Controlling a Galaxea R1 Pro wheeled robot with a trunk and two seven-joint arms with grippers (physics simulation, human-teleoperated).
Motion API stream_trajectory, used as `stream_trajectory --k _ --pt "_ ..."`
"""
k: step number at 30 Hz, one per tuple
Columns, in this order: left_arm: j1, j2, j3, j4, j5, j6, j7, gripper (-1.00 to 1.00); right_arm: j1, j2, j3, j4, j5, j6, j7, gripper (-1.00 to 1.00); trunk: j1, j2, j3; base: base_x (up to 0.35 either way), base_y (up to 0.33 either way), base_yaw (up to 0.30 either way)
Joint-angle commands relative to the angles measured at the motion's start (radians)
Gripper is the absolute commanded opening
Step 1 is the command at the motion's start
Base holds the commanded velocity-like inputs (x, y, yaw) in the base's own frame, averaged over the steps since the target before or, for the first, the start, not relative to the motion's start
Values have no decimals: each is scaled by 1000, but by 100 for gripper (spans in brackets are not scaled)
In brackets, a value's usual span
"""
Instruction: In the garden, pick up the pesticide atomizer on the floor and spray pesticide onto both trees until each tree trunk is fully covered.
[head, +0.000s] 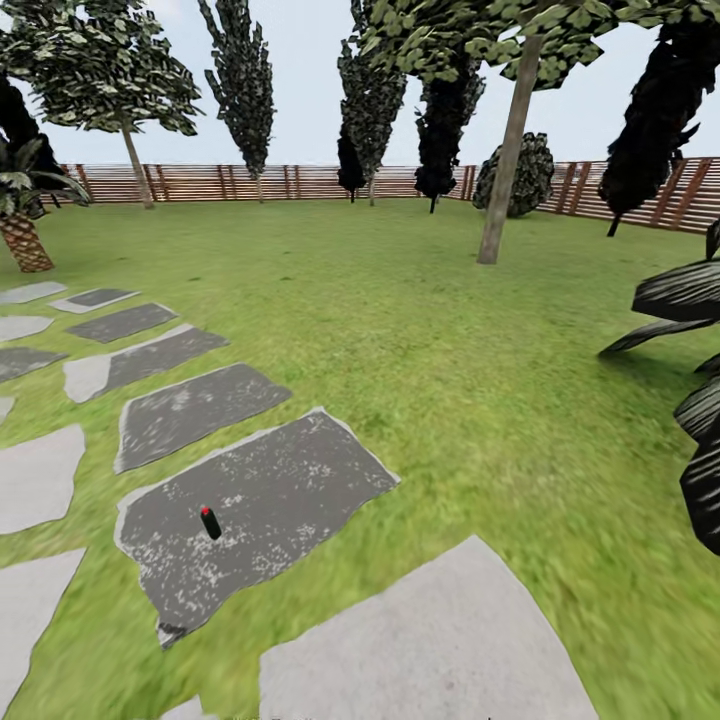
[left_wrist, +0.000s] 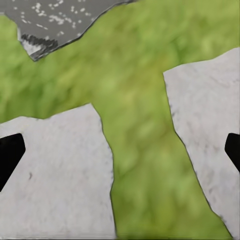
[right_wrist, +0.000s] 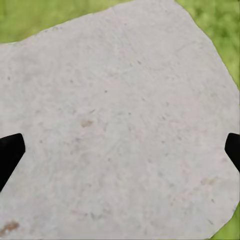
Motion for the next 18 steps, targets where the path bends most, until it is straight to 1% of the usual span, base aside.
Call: stream_trajectory --k 1,15,18 --pt "0 0 0 0 0 0 0 100 0 0 0 0 0 0 0 100 0 0 0 3 -1 278" --pt "0 0 0 -1 0 2 0 100 0 0 0 0 0 0 0 100 0 0 0 1 0 278" --pt "0 0 0 -1 0 2 0 100 0 0 0 0 0 0 0 100 0 0 0 98 -61 278"
